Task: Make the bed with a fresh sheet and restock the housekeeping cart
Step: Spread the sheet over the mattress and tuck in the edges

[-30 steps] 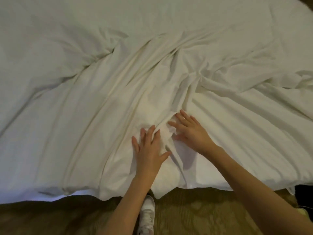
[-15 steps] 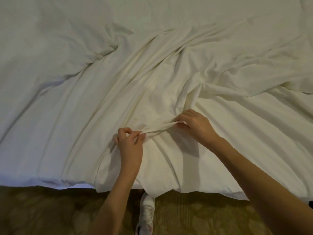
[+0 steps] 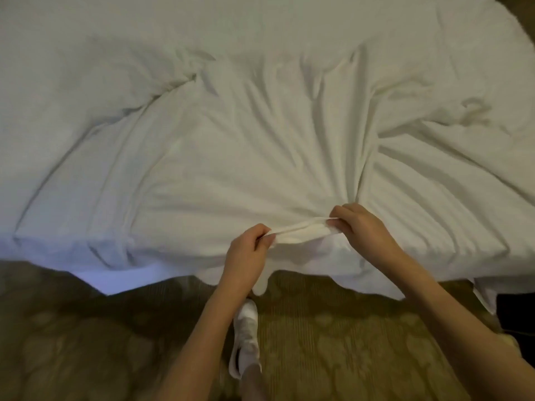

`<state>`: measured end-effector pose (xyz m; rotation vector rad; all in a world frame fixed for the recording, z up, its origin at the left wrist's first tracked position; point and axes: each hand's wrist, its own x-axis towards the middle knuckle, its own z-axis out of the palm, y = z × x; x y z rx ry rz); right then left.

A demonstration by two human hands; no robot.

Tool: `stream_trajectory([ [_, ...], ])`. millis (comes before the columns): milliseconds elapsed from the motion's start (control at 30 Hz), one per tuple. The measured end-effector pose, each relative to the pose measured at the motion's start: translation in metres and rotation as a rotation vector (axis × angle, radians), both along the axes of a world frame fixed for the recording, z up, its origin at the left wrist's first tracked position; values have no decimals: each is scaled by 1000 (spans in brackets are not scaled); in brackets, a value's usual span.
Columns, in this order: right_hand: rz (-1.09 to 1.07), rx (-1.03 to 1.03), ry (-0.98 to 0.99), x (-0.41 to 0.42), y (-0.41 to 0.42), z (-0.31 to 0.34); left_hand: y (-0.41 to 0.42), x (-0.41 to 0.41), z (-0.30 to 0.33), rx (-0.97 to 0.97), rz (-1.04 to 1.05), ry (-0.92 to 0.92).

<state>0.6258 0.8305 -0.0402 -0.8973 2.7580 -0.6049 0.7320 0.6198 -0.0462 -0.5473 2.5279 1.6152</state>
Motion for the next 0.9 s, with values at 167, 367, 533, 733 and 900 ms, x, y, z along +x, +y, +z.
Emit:
stream_trajectory([
  [167, -101, -46, -111, 97, 63, -2, 42, 72, 0, 38, -109, -102],
  [367, -233, -63, -112, 188, 107, -1, 83, 142, 1, 59, -156, -197],
  [533, -279, -53, -157, 242, 127, -19, 99, 191, -25, -113, -288, -300],
  [733, -165, 311, -359, 239, 134, -77, 101, 186, -65, -383, -475, -380],
  [900, -286, 332, -197, 180, 163, -56, 137, 103, -42, -402, -290, -152],
])
